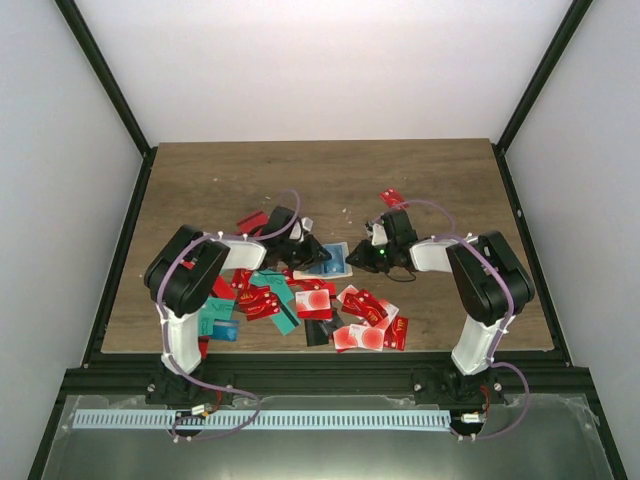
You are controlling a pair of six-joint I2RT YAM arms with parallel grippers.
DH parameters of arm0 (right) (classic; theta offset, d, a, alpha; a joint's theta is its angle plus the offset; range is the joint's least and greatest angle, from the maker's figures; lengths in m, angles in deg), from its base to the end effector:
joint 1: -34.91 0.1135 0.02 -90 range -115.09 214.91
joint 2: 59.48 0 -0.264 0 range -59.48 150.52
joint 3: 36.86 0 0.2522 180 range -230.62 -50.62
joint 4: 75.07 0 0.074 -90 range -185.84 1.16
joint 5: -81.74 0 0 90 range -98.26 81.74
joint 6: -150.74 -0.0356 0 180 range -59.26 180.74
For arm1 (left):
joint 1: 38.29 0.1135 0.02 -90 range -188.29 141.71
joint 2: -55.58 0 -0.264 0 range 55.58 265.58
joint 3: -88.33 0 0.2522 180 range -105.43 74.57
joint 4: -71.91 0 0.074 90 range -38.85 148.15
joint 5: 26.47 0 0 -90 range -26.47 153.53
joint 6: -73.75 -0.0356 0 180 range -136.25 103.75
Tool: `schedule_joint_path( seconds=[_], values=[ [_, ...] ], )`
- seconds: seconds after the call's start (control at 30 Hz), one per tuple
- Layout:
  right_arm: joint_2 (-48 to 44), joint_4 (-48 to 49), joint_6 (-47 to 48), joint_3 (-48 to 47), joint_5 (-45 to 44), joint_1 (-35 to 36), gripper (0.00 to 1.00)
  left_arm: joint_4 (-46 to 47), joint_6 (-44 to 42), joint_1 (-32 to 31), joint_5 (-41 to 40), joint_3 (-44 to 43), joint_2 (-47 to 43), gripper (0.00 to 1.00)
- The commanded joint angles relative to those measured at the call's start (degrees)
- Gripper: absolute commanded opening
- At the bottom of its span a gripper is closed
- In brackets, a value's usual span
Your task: Put the credit cards into the card holder
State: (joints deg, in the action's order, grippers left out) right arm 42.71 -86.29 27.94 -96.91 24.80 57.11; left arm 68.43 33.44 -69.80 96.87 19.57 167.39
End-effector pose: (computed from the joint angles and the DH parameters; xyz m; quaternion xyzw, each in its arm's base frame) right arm 0.2933 0.1407 0.1190 -0.0050 0.9145 0.3787 0.1426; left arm 0.3084 -0.2120 0.1112 -0.0357 0.8955 -0.4332 0.0959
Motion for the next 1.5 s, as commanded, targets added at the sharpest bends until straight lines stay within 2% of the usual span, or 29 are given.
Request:
schedule_joint_path(
  seconds=[0.0, 0.1, 0.3, 0.53, 0.6, 0.7, 0.73, 0.77, 0.97, 1.07, 1.13, 1.23, 1.47],
  values=[
    [-1.5, -0.4, 0.8, -2.5, 1.5, -0.2, 0.19, -6.4, -2.3, -1.2, -2.7, -2.2, 0.8, 0.23],
    [-1.9, -0.9, 1.0, -2.8, 1.0, -0.3, 0.19, -9.9, -3.4, -1.5, -4.4, -3.3, -0.1, 0.32],
    [-3.2, -2.4, 1.9, -3.5, 0.2, -0.3, 0.19, -19.2, -6.3, -1.8, -9.3, -5.4, -3.3, 0.57],
    [-4.9, -3.2, 3.2, -4.2, 0.8, -0.2, 0.19, -25.4, -9.3, -1.9, -11.5, -6.9, -7.9, 0.84],
    [-5.4, -2.8, 3.6, -4.3, 1.9, -0.3, 0.20, -27.0, -10.6, -1.9, -12.7, -7.1, -9.0, 0.88],
    [-6.1, -1.4, 3.7, -4.1, 5.8, -0.3, 0.21, -31.2, -13.1, -1.9, -16.5, -7.8, -10.6, 0.89],
    [-6.4, -0.9, 3.5, -3.9, 6.6, -0.2, 0.22, -31.7, -13.8, -1.9, -17.8, -7.9, -10.9, 0.87],
    [-6.6, -0.1, 3.1, -3.5, 7.7, -0.3, 0.22, -32.2, -14.5, -1.9, -19.0, -7.9, -11.3, 0.81],
    [-5.4, 6.7, -1.2, -1.2, 14.6, -0.3, 0.23, -31.5, -19.1, -1.9, -20.1, -8.1, -11.2, 0.31],
    [-3.6, 7.8, -2.6, -1.4, 15.0, -0.3, 0.23, -30.5, -19.9, -1.9, -18.9, -8.5, -10.1, 0.18],
    [-2.5, 8.0, -3.2, -1.7, 14.8, -0.3, 0.23, -29.8, -20.2, -1.9, -18.2, -8.8, -9.3, 0.12],
    [-1.1, 8.2, -3.9, -2.0, 14.8, -0.3, 0.23, -29.6, -20.4, -2.0, -17.9, -9.2, -7.9, 0.08],
    [1.5, 8.3, -4.2, -2.6, 14.8, -0.3, 0.23, -28.5, -20.9, -2.4, -15.8, -9.6, -5.0, 0.08]
  ],
)
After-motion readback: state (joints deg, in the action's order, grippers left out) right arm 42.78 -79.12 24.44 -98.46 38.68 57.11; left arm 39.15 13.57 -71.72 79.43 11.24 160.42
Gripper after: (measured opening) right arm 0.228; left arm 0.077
